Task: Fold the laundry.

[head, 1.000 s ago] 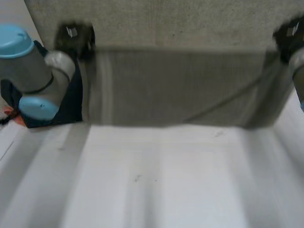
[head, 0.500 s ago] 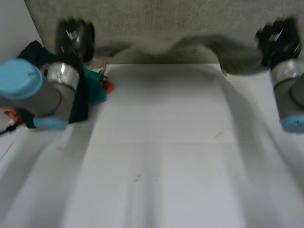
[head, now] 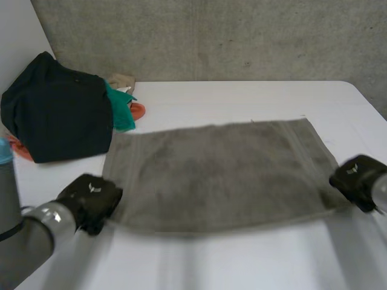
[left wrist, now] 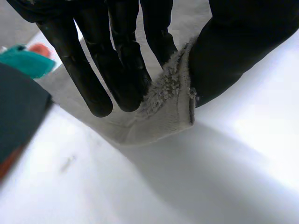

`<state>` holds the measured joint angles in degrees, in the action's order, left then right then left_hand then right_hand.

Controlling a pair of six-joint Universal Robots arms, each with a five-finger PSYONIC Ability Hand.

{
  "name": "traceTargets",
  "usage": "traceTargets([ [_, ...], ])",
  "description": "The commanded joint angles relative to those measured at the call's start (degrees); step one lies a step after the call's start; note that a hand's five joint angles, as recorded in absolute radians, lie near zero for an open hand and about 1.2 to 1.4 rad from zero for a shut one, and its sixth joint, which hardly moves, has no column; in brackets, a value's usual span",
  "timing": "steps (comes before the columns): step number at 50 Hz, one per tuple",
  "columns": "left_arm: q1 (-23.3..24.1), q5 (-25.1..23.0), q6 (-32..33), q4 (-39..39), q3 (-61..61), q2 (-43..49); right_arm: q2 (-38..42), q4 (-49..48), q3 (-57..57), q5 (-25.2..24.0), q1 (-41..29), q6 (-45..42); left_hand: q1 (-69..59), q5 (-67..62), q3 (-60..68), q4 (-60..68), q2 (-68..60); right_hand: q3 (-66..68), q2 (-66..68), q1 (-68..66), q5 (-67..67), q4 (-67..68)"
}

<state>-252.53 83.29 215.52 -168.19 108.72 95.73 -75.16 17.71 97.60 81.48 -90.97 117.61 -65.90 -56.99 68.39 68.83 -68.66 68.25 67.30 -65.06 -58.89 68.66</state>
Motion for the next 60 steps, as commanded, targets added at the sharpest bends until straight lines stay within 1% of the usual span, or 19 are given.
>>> traceTargets([
  [1,0.1,-0.2,0.8,-3.4,-1.8,-1.6,-1.0,-6.3,0.3,-0.1,1.0,-0.4,-14.1,-13.0,11.6,11.2,-11.3,11.7,12.7,-14.9,-11.1,11.3],
  [2,0.1,-0.1,0.5,-8.3,-3.0,0.4,-0.9,-8.2,-0.1,-0.2,0.7,0.9,-14.1,-13.0,11.6,11.2,-11.3,11.7,12.7,-14.9,-11.1,11.3],
  [4,0.5,-0.1,0.3,-12.6,-4.0,3.0,0.0,-11.8,-0.8,-0.4,-0.2,3.1,-14.1,-13.0,11.6,11.2,-11.3,11.7,12.7,-14.9,-11.1,11.3],
  [9,1.0,0.9,-0.6,-23.9,-10.0,11.6,9.1,-23.0,-5.9,-0.4,-3.8,8.2,-14.1,-13.0,11.6,11.2,-11.3,11.7,12.7,-14.9,-11.1,11.3],
  [12,1.6,1.7,-1.2,-25.0,-13.2,15.5,12.5,-27.8,-9.8,-0.3,-5.7,8.8,-14.1,-13.0,11.6,11.2,-11.3,11.7,12.7,-14.9,-11.1,11.3],
  [21,3.1,11.4,-1.6,-24.9,-25.6,26.5,25.8,-37.3,-23.2,-0.4,-8.4,8.5,-14.1,-13.0,11.6,11.2,-11.3,11.7,12.7,-14.9,-11.1,11.3],
  [32,4.2,13.5,-1.5,-24.8,-33.7,33.2,38.9,-42.3,-37.3,0.1,-9.8,8.9,-14.1,-13.0,11.6,11.2,-11.3,11.7,12.7,-14.9,-11.1,11.3],
  [33,4.4,13.4,-1.5,-24.9,-34.4,33.8,39.8,-42.3,-38.0,0.3,-10.1,9.0,-14.1,-13.0,11.6,11.2,-11.3,5.5,6.4,-8.7,-4.8,5.1],
  [34,4.6,13.3,-1.5,-24.9,-34.9,34.2,40.4,-42.3,-38.5,0.3,-10.4,9.0,-4.0,-2.9,1.5,1.0,-1.2,-20.1,-19.1,16.9,20.7,-20.5],
  [35,4.8,13.3,-1.5,-25.0,-35.3,34.5,41.0,-42.3,-38.8,0.3,-10.6,9.0,17.6,18.7,-20.1,-20.6,20.4,-48.3,-47.3,45.1,48.9,-48.7],
  [36,4.9,13.4,-1.3,-25.0,-35.9,35.0,41.7,-42.8,-39.0,-0.2,-11.1,9.0,40.8,41.9,-43.3,-43.7,43.6,-58.3,-57.3,55.1,58.9,-58.7],
  [37,5.2,13.9,-1.2,-24.9,-37.3,35.5,41.6,-42.9,-39.0,-0.2,-11.2,9.1,55.9,57.0,-58.4,-58.8,58.6,-58.3,-57.3,55.1,58.9,-58.7],
  [42,5.7,14.1,-2.3,-24.5,-38.6,35.1,36.8,-42.8,-38.1,1.0,-10.7,15.1,55.9,57.0,-58.4,-58.8,58.7,-58.3,-57.3,55.1,58.9,-58.7],
  [46,5.4,14.4,-5.3,-23.7,-37.3,31.2,28.8,-39.5,-33.2,0.9,-9.3,23.6,55.9,57.0,-58.4,-58.8,58.7,-58.3,-57.3,55.1,58.9,-58.7],
  [50,5.1,14.1,-8.7,-23.2,-34.2,27.5,20.3,-29.3,-28.6,-2.5,-5.5,29.2,55.9,57.0,-58.4,-58.8,58.7,-58.3,-57.3,55.1,58.9,-58.7],
  [51,5.1,13.9,-9.2,-23.2,-33.6,27.0,18.6,-24.8,-26.9,-5.3,-3.4,30.2,55.9,57.0,-58.4,-58.8,58.7,-58.3,-57.3,55.1,58.9,-58.7],
  [54,5.2,13.4,-10.6,-23.2,-30.9,24.7,17.7,-18.2,-24.9,-9.2,-0.6,30.5,55.9,57.0,-58.4,-58.8,58.7,-58.3,-57.3,55.1,58.9,-58.7],
  [56,5.4,13.4,-10.8,-23.5,-28.7,23.4,17.5,-12.0,-22.7,-13.0,1.8,30.0,55.9,57.0,-58.4,-58.8,58.7,-53.8,-52.9,50.6,54.5,-54.2],
  [60,5.9,13.4,-10.8,-24.1,-26.1,22.7,17.5,-6.9,-20.0,-16.1,5.2,29.0,55.9,57.0,-58.4,-58.8,58.7,-43.7,-42.8,40.5,44.4,-44.1],
])
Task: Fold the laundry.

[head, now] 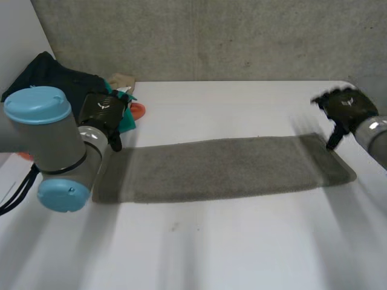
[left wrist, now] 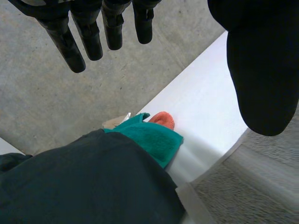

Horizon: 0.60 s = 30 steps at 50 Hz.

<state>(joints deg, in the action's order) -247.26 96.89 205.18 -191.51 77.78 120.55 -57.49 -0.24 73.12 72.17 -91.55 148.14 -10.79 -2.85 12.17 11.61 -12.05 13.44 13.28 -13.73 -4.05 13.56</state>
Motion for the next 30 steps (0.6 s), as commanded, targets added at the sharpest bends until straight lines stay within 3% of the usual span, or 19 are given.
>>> traceTargets([
  [1,0.7,-0.3,-0.5,-0.8,5.1,-2.1,-0.1,11.1,4.9,-7.2,6.4,-2.1,0.8,2.9,-2.2,-1.6,2.0,12.3,12.4,-12.0,-11.7,12.2],
  [11,2.6,-0.9,-0.5,-1.5,5.9,-1.5,4.5,2.8,8.5,-6.9,8.1,-9.0,0.8,2.9,-2.2,-1.6,2.0,22.0,22.2,-21.7,-21.4,21.9],
  [14,2.7,-1.0,-0.5,-1.7,6.1,-1.5,5.6,1.9,8.3,-6.3,8.1,-9.4,0.8,2.9,-2.2,-1.6,2.0,43.3,43.5,-43.1,-42.7,43.2],
  [15,2.7,-0.9,-0.5,-1.7,6.1,-1.5,6.1,1.7,8.2,-5.8,8.1,-9.6,0.8,2.9,-2.2,-1.6,2.0,62.1,62.2,-61.8,-61.4,61.9],
  [16,2.7,-0.9,-0.6,-1.7,6.1,-1.5,6.2,1.5,8.0,-5.1,8.2,-9.5,0.8,2.9,-2.2,-1.6,2.0,66.5,66.7,-66.2,-65.9,66.4],
  [22,2.6,-0.9,-0.6,-1.7,6.8,-3.0,2.6,-13.1,13.0,4.0,12.7,-8.1,0.8,2.9,-2.2,-1.6,2.0,66.6,66.7,-66.3,-65.9,66.4],
  [26,2.6,-1.0,-0.6,-1.7,7.6,-5.6,-6.3,-15.4,15.3,5.0,15.3,-11.4,0.8,2.9,-2.2,-1.6,2.0,66.6,66.7,-66.3,-65.9,66.4],
  [30,2.6,-1.0,-0.6,-1.7,8.7,-7.3,-6.2,-15.5,14.9,5.3,16.8,-15.8,0.8,2.9,-2.2,-1.6,2.0,66.6,66.7,-66.3,-65.9,66.4],
])
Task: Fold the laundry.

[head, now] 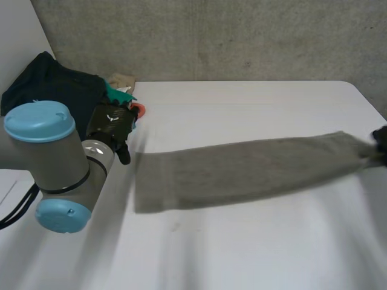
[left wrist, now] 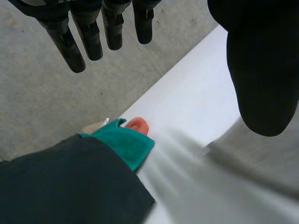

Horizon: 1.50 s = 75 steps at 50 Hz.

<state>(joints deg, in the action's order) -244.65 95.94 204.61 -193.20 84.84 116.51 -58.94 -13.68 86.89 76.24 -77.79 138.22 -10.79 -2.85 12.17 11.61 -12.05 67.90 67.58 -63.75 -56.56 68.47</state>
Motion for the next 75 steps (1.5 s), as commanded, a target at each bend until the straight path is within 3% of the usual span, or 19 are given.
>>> traceTargets([
  [1,0.0,-0.1,0.0,0.0,1.8,-3.7,-4.6,-2.1,0.9,1.4,3.1,-6.9,0.8,2.9,-2.2,-1.6,2.0,12.1,12.4,-16.2,-13.4,11.5],
  [7,-0.1,-0.1,-0.1,0.0,3.5,-4.7,-5.0,-4.0,0.8,-0.6,-0.2,-14.6,0.8,2.9,-2.2,-1.6,2.0,12.1,12.4,-16.2,-13.4,11.5],
  [17,0.0,0.0,-0.2,0.0,6.0,-6.1,-6.9,-14.0,5.8,-14.8,-31.0,-16.1,0.8,2.9,-2.2,-1.6,2.0,12.1,12.4,-16.2,-13.4,11.5],
  [25,0.1,-0.1,-0.2,-0.1,7.6,-6.1,5.0,-15.4,3.7,-15.8,-48.3,-20.0,0.8,2.9,-2.2,-1.6,2.0,12.1,12.4,-16.2,-13.4,11.5],
  [28,0.1,-0.1,-0.2,-0.1,7.7,-5.8,6.6,-15.0,3.5,-15.4,-50.6,-21.3,0.8,2.9,-2.2,-1.6,2.0,12.1,12.4,-16.2,-13.4,11.5],
  [31,0.4,-0.1,-0.2,-0.1,7.7,-5.6,6.2,-15.5,4.2,-14.8,-50.9,-20.7,0.8,2.9,-2.2,-1.6,2.0,12.1,12.4,-16.2,-13.4,11.5],
  [32,0.5,-0.1,-0.2,-0.1,7.7,-5.6,6.1,-15.6,4.2,-14.5,-50.9,-20.2,0.8,2.9,-2.2,-1.6,2.0,3.7,4.0,-7.8,-5.0,3.1],
  [33,0.6,-0.1,-0.2,-0.1,7.6,-5.6,5.7,-15.5,4.5,-13.0,-51.1,-18.3,0.8,2.9,-2.2,-1.6,2.0,-32.6,-32.2,28.4,31.2,-33.1],
  [34,0.6,-0.1,-0.2,-0.1,7.6,-5.6,5.2,-15.6,4.8,-11.8,-50.9,-16.8,0.8,2.9,-2.2,-1.6,2.0,-51.6,-51.2,47.4,50.2,-52.1],
  [35,0.7,-0.1,-0.2,-0.1,7.5,-5.6,4.6,-15.5,5.0,-10.6,-50.6,-15.3,0.8,2.9,-2.2,-1.6,2.0,-57.9,-57.6,53.8,56.6,-58.5],
  [39,0.8,-0.1,-0.2,-0.2,7.1,-5.7,-3.4,-14.8,7.2,-4.6,-44.1,-1.1,0.8,2.9,-2.2,-1.6,2.0,-57.9,-57.6,53.8,56.6,-58.5],
  [42,1.4,-0.1,-0.2,-0.9,6.7,-5.8,-7.2,-13.3,9.3,-3.0,-39.6,10.9,0.8,2.9,-2.2,-1.6,2.0,-57.9,-57.6,53.8,56.6,-58.5],
  [46,3.5,-0.1,-0.1,-2.7,6.6,-5.6,-8.7,-5.8,9.7,-3.0,-36.1,17.8,0.8,2.9,-2.2,-1.6,2.0,-57.9,-57.6,53.8,56.6,-58.5],
  [56,8.7,0.0,0.1,-5.0,4.8,-2.9,-7.0,5.4,13.1,-2.9,-24.2,11.2,0.8,2.9,-2.2,-1.6,2.0,-57.9,-57.6,53.8,56.6,-58.5],
  [60,9.4,0.0,0.1,-5.0,4.7,-2.6,-4.2,5.2,13.4,-2.2,-21.5,6.3,0.8,2.9,-2.2,-1.6,2.0,-10.8,-10.5,6.7,9.5,-11.4],
  [61,9.4,0.0,0.0,-5.0,4.8,-2.6,-4.1,3.9,13.3,-1.2,-20.6,5.5,0.8,2.9,-2.2,-1.6,2.0,11.9,12.2,-16.0,-13.2,11.3],
  [68,9.5,0.3,0.0,-4.6,5.3,-3.6,-8.5,-6.3,12.6,2.3,-23.4,4.3,0.8,2.9,-2.2,-1.6,2.0,12.1,12.4,-16.2,-13.4,11.5],
  [71,9.5,0.3,-0.1,-4.4,5.4,-4.7,-12.9,-6.6,10.5,1.5,-29.7,4.3,0.8,2.9,-2.2,-1.6,2.0,12.1,12.4,-16.2,-13.4,11.5],
  [75,9.1,0.4,-0.2,-4.4,5.9,-6.7,-11.3,-6.6,6.9,0.5,-37.9,4.2,0.8,2.9,-2.2,-1.6,2.0,12.1,12.4,-16.2,-13.4,11.5],
])
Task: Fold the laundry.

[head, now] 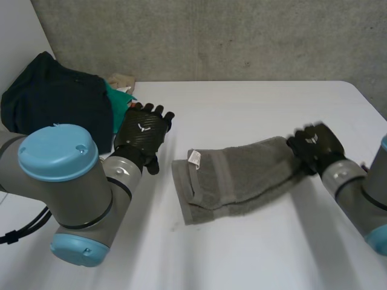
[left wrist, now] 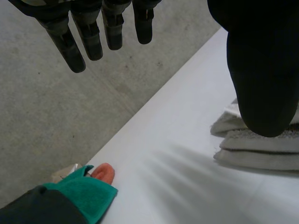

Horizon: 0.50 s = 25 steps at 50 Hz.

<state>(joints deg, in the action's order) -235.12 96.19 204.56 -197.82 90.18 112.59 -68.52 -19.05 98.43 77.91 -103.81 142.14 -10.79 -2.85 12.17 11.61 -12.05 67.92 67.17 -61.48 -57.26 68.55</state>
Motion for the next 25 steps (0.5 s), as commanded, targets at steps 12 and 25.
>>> traceTargets([
  [12,-3.1,0.6,-7.2,0.2,0.6,-4.0,9.2,-0.2,-7.9,-8.2,-27.9,-3.5,0.8,2.9,-2.2,-1.6,2.0,-14.5,-13.7,8.0,13.8,-15.1],
  [25,3.6,0.0,-14.1,0.2,-8.0,1.7,-0.4,4.9,-7.8,-0.3,-15.4,25.5,0.4,2.5,-1.8,-1.2,1.7,-57.9,-57.2,51.5,57.3,-58.6],
])
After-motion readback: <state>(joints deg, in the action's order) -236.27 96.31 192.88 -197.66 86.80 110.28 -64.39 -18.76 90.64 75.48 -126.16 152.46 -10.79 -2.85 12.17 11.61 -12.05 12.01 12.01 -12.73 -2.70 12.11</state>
